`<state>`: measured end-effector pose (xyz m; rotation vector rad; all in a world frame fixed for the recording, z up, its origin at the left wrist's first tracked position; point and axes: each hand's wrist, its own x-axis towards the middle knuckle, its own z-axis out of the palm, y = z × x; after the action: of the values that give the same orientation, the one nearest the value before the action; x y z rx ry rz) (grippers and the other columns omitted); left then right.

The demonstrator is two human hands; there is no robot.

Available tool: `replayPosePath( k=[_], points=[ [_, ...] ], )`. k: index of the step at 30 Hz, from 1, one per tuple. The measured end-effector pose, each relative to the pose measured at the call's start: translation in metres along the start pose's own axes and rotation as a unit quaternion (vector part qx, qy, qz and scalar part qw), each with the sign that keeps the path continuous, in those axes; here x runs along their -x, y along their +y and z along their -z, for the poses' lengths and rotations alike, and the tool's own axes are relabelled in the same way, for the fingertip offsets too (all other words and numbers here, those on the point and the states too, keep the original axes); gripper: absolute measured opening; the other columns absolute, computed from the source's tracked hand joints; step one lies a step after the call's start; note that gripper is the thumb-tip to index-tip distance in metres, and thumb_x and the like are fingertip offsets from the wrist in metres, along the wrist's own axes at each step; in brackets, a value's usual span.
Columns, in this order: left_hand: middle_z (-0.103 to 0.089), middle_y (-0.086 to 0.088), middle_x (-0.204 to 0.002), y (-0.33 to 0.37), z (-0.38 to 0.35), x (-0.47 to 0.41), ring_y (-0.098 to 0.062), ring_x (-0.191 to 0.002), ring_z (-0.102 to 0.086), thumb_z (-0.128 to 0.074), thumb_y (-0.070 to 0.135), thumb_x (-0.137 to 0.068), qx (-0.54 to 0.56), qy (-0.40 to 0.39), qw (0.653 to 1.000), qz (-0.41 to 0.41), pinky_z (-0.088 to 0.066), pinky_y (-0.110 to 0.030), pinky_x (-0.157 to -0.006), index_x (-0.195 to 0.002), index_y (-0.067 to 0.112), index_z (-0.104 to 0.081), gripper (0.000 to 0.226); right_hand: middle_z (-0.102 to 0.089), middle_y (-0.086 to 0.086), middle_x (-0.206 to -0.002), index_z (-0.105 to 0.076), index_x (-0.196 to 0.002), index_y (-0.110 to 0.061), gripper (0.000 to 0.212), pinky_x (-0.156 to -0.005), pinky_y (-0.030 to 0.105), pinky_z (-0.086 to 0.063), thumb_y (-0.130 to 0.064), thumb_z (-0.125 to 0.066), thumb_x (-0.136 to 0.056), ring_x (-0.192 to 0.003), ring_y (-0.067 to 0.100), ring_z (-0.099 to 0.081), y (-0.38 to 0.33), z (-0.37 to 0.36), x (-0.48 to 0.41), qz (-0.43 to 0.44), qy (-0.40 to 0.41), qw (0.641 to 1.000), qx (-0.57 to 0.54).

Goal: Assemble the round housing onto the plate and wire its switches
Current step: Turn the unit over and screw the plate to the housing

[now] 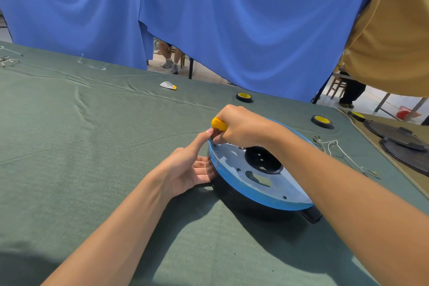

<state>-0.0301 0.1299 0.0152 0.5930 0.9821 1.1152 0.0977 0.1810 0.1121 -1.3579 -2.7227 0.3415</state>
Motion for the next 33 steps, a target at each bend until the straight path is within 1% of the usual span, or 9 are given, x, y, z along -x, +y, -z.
replayPosePath(
  k=[4,8,14,17,24,26,28,30,33],
  points=[
    [-0.072,-0.023,-0.093,-0.001,0.001,0.0,-0.028,-0.077,-0.071,-0.086,0.049,-0.06,0.007,0.004,1.0,-0.006,-0.059,-0.034,-0.064,-0.106,-0.009,-0.065,0.078,-0.066,0.0,-0.078,-0.073,-0.09,-0.015,0.008,-0.056,0.025,-0.04,-0.02,-0.074,-0.085,-0.067,0.014,-0.056,0.002,0.0,0.001,-0.045,-0.004,0.996,-0.079],
    [-0.072,-0.024,-0.096,-0.002,0.001,0.0,-0.029,-0.079,-0.071,-0.085,0.048,-0.064,0.015,0.008,1.0,-0.006,-0.059,-0.034,-0.065,-0.104,-0.01,-0.065,0.074,-0.063,0.006,-0.071,-0.074,-0.086,-0.009,0.007,-0.05,0.025,-0.042,-0.015,-0.074,-0.084,-0.058,0.015,-0.05,0.001,-0.005,0.001,-0.107,-0.004,0.983,-0.148],
    [-0.073,-0.025,-0.096,-0.001,0.0,-0.001,-0.031,-0.078,-0.073,-0.088,0.05,-0.054,0.009,0.012,1.0,-0.01,-0.059,-0.035,-0.064,-0.105,-0.01,-0.064,0.082,-0.07,0.014,-0.09,-0.073,-0.093,-0.007,0.011,-0.059,0.03,-0.047,-0.015,-0.072,-0.085,-0.07,0.019,-0.058,0.001,-0.004,-0.002,-0.093,-0.01,0.986,-0.136],
    [-0.073,-0.025,-0.093,-0.001,0.0,-0.002,-0.031,-0.078,-0.073,-0.089,0.05,-0.051,0.009,0.014,1.0,-0.008,-0.059,-0.034,-0.063,-0.105,-0.011,-0.063,0.085,-0.066,0.011,-0.085,-0.073,-0.093,-0.008,0.01,-0.051,0.026,-0.042,-0.015,-0.071,-0.086,-0.066,0.017,-0.053,0.001,-0.002,-0.003,-0.091,-0.016,0.986,-0.135],
    [-0.074,-0.023,-0.087,0.0,-0.001,-0.003,-0.029,-0.073,-0.073,-0.088,0.049,-0.051,0.008,0.025,1.0,-0.012,-0.059,-0.034,-0.061,-0.105,-0.011,-0.062,0.085,-0.065,0.007,-0.082,-0.074,-0.094,-0.008,0.012,-0.05,0.024,-0.043,-0.014,-0.074,-0.084,-0.066,0.016,-0.054,0.0,-0.001,-0.003,-0.09,-0.026,0.989,-0.115],
    [-0.074,-0.023,-0.089,0.0,-0.001,-0.003,-0.03,-0.075,-0.073,-0.089,0.05,-0.048,0.005,0.031,0.999,-0.013,-0.059,-0.035,-0.063,-0.106,-0.011,-0.062,0.088,-0.068,0.008,-0.086,-0.073,-0.095,-0.008,0.016,-0.054,0.027,-0.047,-0.017,-0.076,-0.083,-0.071,0.019,-0.059,-0.002,-0.001,-0.004,-0.089,-0.016,0.992,-0.093],
    [-0.073,-0.025,-0.093,0.0,-0.002,-0.003,-0.03,-0.077,-0.073,-0.09,0.05,-0.048,0.005,0.03,0.999,-0.012,-0.059,-0.035,-0.064,-0.107,-0.011,-0.062,0.09,-0.065,0.004,-0.08,-0.07,-0.091,-0.01,0.014,-0.055,0.027,-0.043,-0.018,-0.077,-0.082,-0.07,0.016,-0.058,-0.005,-0.002,-0.004,-0.078,-0.005,0.995,-0.066],
    [-0.073,-0.026,-0.098,0.001,-0.002,-0.002,-0.031,-0.079,-0.073,-0.09,0.05,-0.052,0.007,0.031,0.999,-0.011,-0.06,-0.036,-0.065,-0.108,-0.011,-0.061,0.088,-0.061,-0.001,-0.074,-0.066,-0.085,-0.015,0.013,-0.054,0.026,-0.036,-0.019,-0.077,-0.081,-0.067,0.014,-0.055,-0.007,-0.001,-0.002,-0.066,0.0,0.997,-0.043],
    [-0.073,-0.026,-0.1,0.0,-0.001,-0.001,-0.032,-0.082,-0.074,-0.088,0.049,-0.059,0.006,0.029,1.0,-0.004,-0.06,-0.036,-0.066,-0.11,-0.012,-0.06,0.084,-0.06,-0.001,-0.072,-0.064,-0.082,-0.016,0.014,-0.054,0.025,-0.037,-0.017,-0.078,-0.081,-0.067,0.015,-0.055,-0.01,0.001,0.0,-0.05,0.0,0.999,-0.013]
  ],
)
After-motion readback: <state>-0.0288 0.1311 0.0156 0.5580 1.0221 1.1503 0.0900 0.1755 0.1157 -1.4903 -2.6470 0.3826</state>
